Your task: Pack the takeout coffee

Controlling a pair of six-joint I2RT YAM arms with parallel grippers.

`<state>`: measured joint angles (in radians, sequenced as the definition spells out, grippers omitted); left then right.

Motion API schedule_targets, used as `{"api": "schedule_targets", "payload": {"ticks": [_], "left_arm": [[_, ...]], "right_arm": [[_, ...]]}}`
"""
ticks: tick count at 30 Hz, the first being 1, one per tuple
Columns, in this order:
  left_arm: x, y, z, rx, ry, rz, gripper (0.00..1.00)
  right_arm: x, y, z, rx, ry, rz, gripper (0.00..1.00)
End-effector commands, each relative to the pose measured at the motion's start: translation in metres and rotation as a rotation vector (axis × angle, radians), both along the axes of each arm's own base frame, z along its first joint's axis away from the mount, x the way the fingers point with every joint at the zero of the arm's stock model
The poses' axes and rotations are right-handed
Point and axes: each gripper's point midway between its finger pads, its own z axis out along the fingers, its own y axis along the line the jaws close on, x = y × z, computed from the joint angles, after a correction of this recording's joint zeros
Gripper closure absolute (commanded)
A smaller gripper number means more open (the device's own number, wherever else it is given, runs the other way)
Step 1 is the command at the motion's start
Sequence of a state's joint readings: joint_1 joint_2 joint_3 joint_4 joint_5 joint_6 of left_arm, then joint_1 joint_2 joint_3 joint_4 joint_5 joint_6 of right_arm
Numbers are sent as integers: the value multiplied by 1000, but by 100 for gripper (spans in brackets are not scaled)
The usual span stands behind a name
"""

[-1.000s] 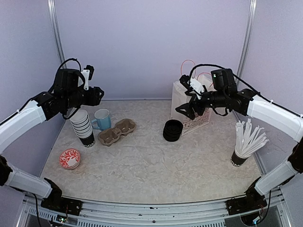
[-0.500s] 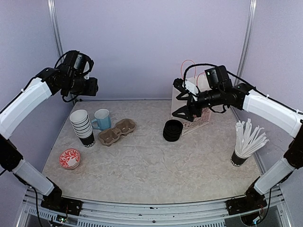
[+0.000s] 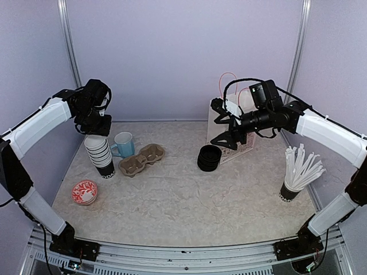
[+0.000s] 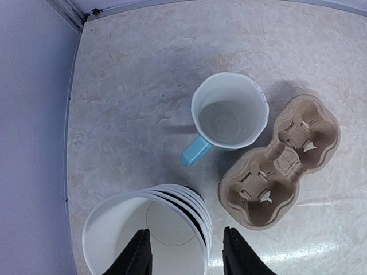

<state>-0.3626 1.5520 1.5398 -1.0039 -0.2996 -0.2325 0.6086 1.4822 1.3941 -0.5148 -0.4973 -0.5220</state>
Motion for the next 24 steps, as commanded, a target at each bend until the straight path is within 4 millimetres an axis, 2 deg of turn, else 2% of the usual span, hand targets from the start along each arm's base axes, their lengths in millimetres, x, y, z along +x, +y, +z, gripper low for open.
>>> {"api": "schedule_targets", "payload": {"ticks": [1,4,8,12,16,20,24], "left_arm": [[-3,5,-10,6,42,19,61],[-7,5,-17,0,73,23,66],[-12,3,-27,-13,107,18,68],[-15,5,-33,-8,126,25,79],[-16,4,-31,-16,125,28,92],[-15,5,-25,-15,109,31,100],[-12,9,-19,6,98,41,100]], "right_arm": [[-15,-1,8,8,-24,28,12],[-17,-3,6,4,-25,29,11],[-17,-4,5,2,-30,29,12],[-18,-4,6,4,-32,30,12],[-18,-4,4,3,-31,32,12],[-18,-4,1,0,-29,31,12],[-17,-4,-2,-5,-26,29,12]]}}
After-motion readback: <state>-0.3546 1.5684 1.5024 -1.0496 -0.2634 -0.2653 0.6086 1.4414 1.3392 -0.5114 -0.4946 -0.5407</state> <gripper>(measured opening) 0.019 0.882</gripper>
